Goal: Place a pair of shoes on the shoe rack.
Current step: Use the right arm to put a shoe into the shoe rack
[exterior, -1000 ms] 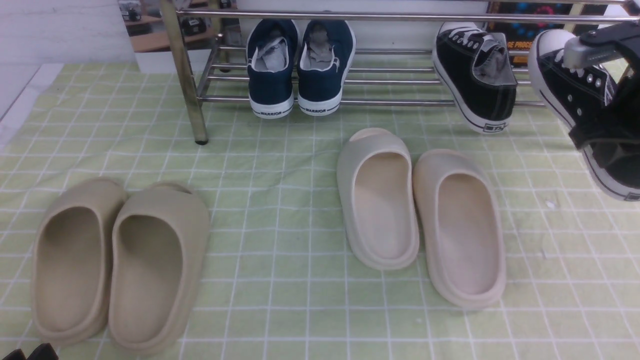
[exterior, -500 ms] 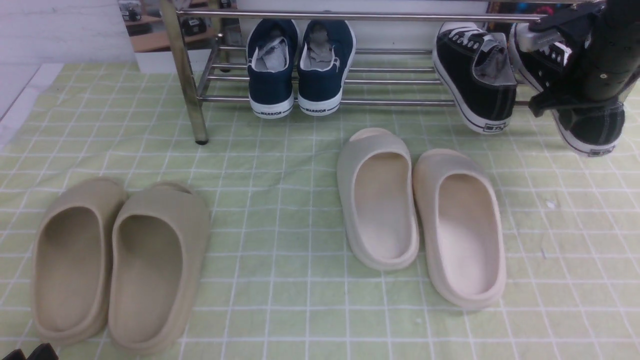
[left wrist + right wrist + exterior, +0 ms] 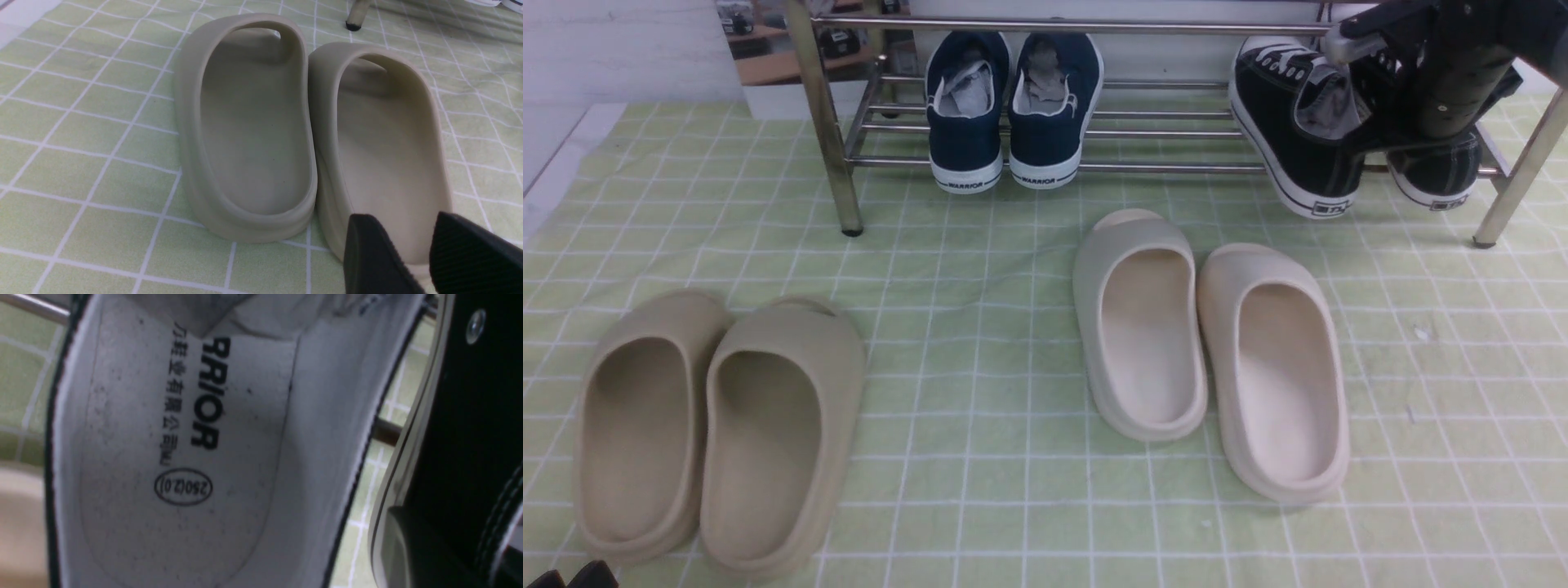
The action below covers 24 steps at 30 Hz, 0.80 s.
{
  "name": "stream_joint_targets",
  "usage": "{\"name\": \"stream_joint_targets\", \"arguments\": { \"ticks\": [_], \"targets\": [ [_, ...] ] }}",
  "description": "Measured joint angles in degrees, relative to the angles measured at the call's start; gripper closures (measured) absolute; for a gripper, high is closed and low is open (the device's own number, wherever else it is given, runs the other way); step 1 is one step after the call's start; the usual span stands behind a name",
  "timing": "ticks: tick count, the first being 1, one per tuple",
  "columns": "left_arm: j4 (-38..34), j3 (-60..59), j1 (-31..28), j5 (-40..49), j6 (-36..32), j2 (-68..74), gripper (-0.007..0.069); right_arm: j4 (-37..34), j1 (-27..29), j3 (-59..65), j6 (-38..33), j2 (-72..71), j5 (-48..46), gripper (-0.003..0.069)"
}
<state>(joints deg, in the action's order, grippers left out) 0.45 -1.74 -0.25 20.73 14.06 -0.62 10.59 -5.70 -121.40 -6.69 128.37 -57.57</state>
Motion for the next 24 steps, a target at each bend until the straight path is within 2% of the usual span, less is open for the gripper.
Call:
{"name": "stream_joint_targets", "arguments": {
  "ticks": [7,11,12,14,18,21,24],
  "targets": [
    [0.00,0.00,0.00,0.00,0.00,0.00,0.0386,-0.69,0.00,-0.05,0.11,0.27,1.23,0.0601],
    [0.00,0.00,0.00,0.00,0.00,0.00,0.0386,-0.96,0.00,-0.10,0.15,0.07,0.55,0.0498],
    [0.00,0.00,0.00,0.00,0.00,0.00,0.0386,-0.95,0.00,-0.16,0.15,-0.56,-0.11,0.0433],
    [0.00,0.00,0.00,0.00,0.00,0.00,0.0386,-0.92,0.00,-0.50,0.15,-1.91,-2.03,0.0351],
    [0.00,0.00,0.00,0.00,0.00,0.00,0.0386,-0.89,0.00,-0.75,0.15,-5.14,-5.92,0.0239],
    [0.00,0.00,0.00,0.00,0.00,0.00,0.0386,-0.85,0.00,-1.13,0.15,-7.18,-9.86,0.0212],
    [0.00,0.00,0.00,0.00,0.00,0.00,0.0386,-1.32,0.00,-1.13,0.15,-9.14,-12.93,0.0223]
  ]
}}
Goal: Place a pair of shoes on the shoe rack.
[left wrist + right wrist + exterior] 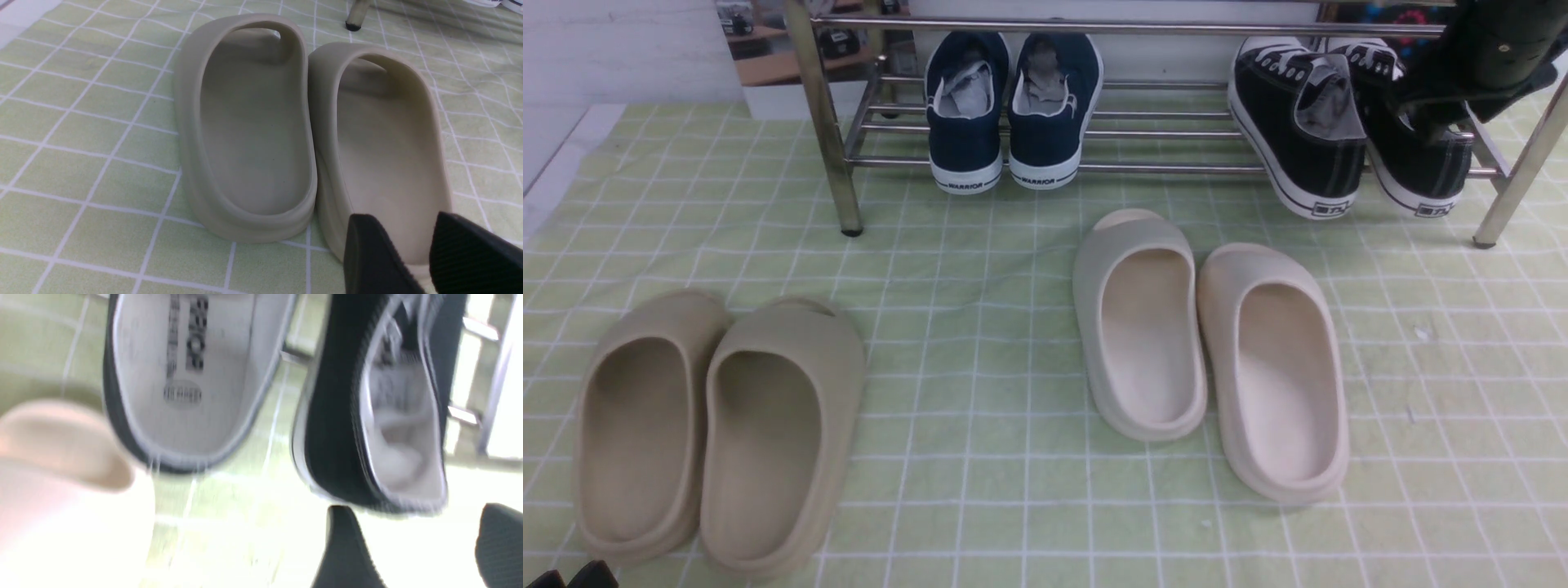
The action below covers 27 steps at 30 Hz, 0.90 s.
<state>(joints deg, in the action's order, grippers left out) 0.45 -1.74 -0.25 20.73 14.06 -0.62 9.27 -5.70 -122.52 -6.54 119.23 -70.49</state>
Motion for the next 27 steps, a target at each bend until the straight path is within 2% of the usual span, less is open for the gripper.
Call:
{"name": "stream_joint_targets", "arguments": {
  "ticks": [4,6,7,10,11,12,14,18,27],
  "targets": [
    [0.00,0.00,0.00,0.00,0.00,0.00,0.0386,-2.72,0.00,0.78,-0.41,-3.58,-0.73,0.0293],
    [0.00,0.00,0.00,0.00,0.00,0.00,0.0386,-6.96,0.00,3.77,-0.41,-9.09,-0.94,0.0384],
    [0.00,0.00,0.00,0.00,0.00,0.00,0.0386,-7.77,0.00,4.07,-0.48,-9.58,-0.94,0.0400],
    [0.00,0.00,0.00,0.00,0.00,0.00,0.0386,-13.93,0.00,11.86,-1.90,-19.93,-0.94,0.0539],
    [0.00,0.00,0.00,0.00,0.00,0.00,0.0386,-13.93,0.00,12.41,-1.90,-20.58,-0.94,0.0547],
    [0.00,0.00,0.00,0.00,0.00,0.00,0.0386,-15.51,0.00,17.06,-2.86,-25.87,-0.99,0.0614],
    [0.00,0.00,0.00,0.00,0.00,0.00,0.0386,-16.07,0.00,21.65,-3.11,-30.73,-1.07,0.0648],
    [0.00,0.00,0.00,0.00,0.00,0.00,0.0386,-16.47,0.00,37.81,-3.47,-46.60,0.23,0.0662],
    [0.00,0.00,0.00,0.00,0.00,0.00,0.0386,-16.91,0.00,62.46,-3.87,-77.25,18.49,0.0662]
  ]
}}
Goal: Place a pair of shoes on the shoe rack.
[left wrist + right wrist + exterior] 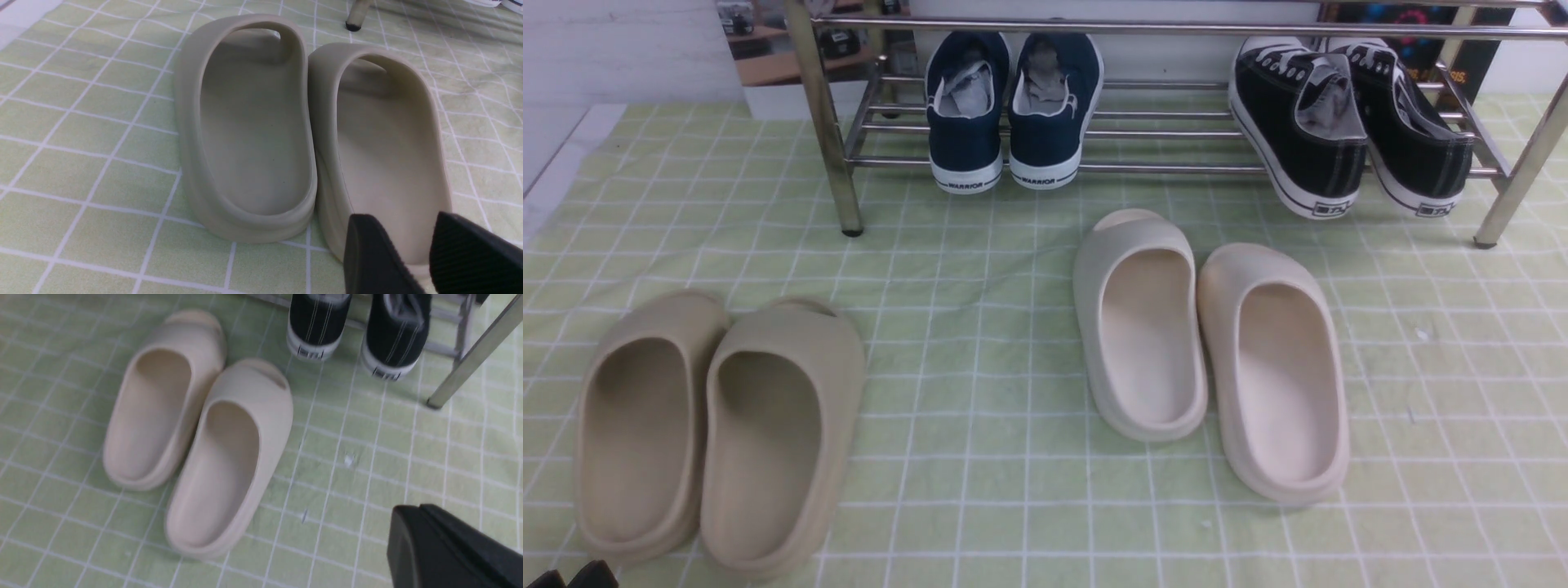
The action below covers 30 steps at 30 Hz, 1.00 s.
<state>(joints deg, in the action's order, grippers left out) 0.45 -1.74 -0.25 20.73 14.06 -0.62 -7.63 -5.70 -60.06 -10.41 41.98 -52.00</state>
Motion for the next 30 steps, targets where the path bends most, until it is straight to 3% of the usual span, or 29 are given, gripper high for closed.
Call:
{"name": "stream_joint_targets", "arguments": {
  "ticks": [7,15,23,27,30],
  "targets": [
    [0.00,0.00,0.00,0.00,0.00,0.00,0.0386,-0.06,0.00,11.95,-0.25,-19.36,11.81,0.0662],
    [0.00,0.00,0.00,0.00,0.00,0.00,0.0386,-2.79,0.00,19.53,-0.25,-34.32,13.39,0.0659],
    [0.00,0.00,0.00,0.00,0.00,0.00,0.0386,-2.84,0.00,25.12,-0.31,-38.63,17.62,0.0659],
    [0.00,0.00,0.00,0.00,0.00,0.00,0.0386,-2.84,0.00,30.65,-0.09,-38.63,24.23,0.0659],
    [0.00,0.00,0.00,0.00,0.00,0.00,0.0386,-1.58,0.06,39.87,0.54,-38.63,34.81,0.0659]
  ]
}}
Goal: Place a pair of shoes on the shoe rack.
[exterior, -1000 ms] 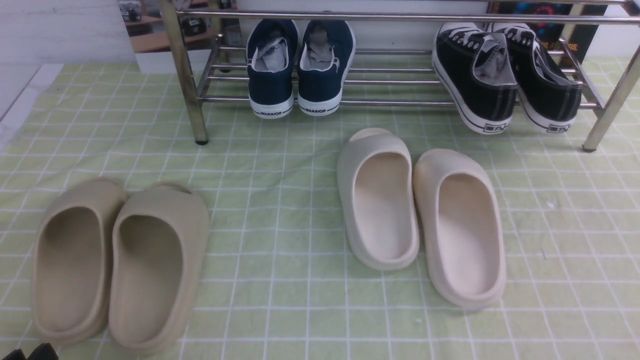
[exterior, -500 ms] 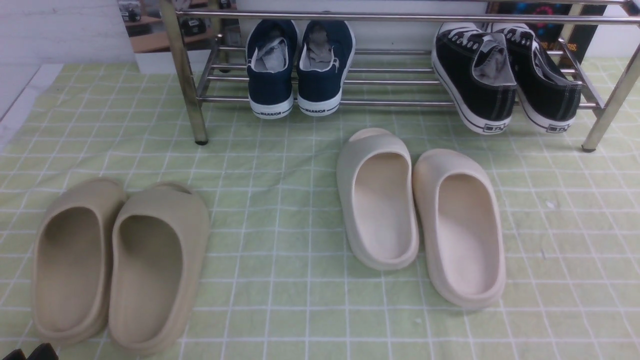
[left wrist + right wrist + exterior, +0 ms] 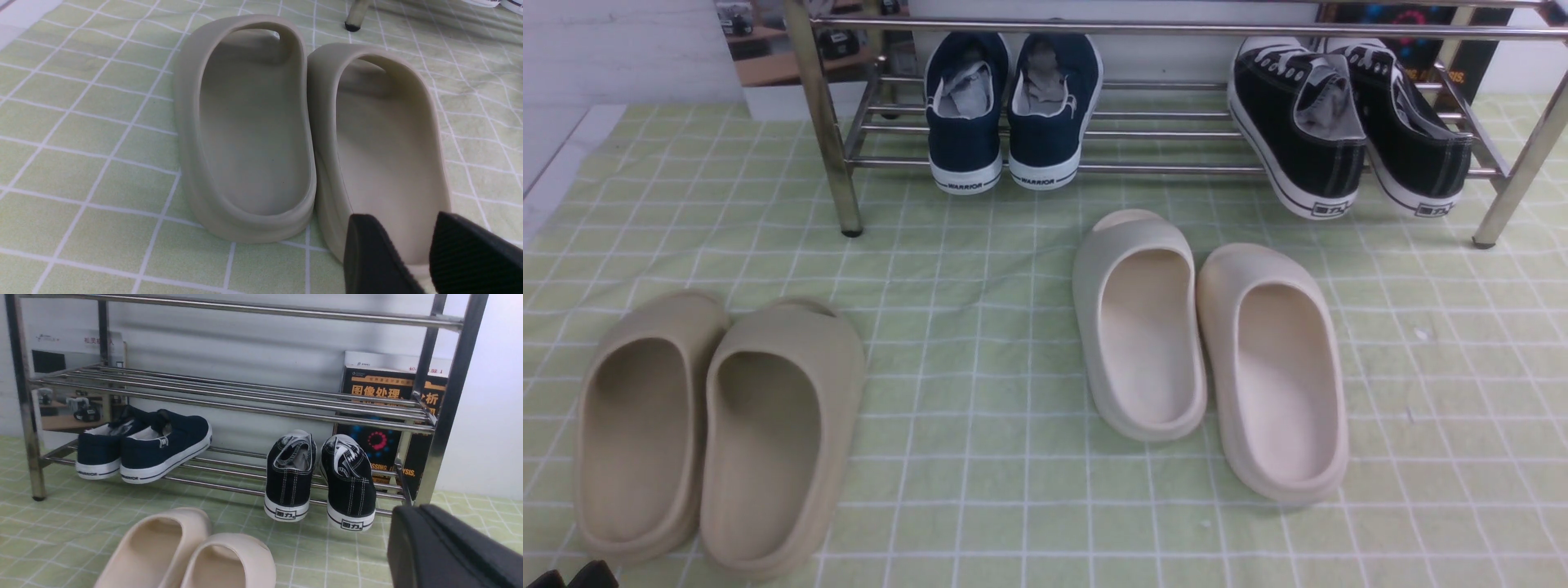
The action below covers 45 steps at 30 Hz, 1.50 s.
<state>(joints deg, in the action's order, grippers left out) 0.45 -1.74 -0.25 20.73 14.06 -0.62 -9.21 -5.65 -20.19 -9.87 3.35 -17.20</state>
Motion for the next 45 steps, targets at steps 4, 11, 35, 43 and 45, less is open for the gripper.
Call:
{"name": "stream_joint_targets", "arguments": {
  "ticks": [4,11,35,43,45],
  "targets": [
    [0.00,0.00,0.00,0.00,0.00,0.00,0.0386,1.89,2.24,10.78,0.40,0.06,8.30,0.0659],
    [0.00,0.00,0.00,0.00,0.00,0.00,0.0386,9.21,7.82,21.61,8.11,-3.24,6.89,0.0659],
    [0.01,0.00,0.00,0.00,0.00,0.00,0.0386,13.00,9.05,21.27,16.66,-3.90,-4.26,0.0656],
    [0.01,0.00,0.00,0.00,0.00,0.00,0.0386,13.00,9.05,21.22,16.66,-3.90,-4.47,0.0651],
    [0.01,0.00,0.00,0.00,0.00,0.00,0.0386,13.00,9.05,21.22,16.66,-3.90,-4.47,0.0650]
  ]
}}
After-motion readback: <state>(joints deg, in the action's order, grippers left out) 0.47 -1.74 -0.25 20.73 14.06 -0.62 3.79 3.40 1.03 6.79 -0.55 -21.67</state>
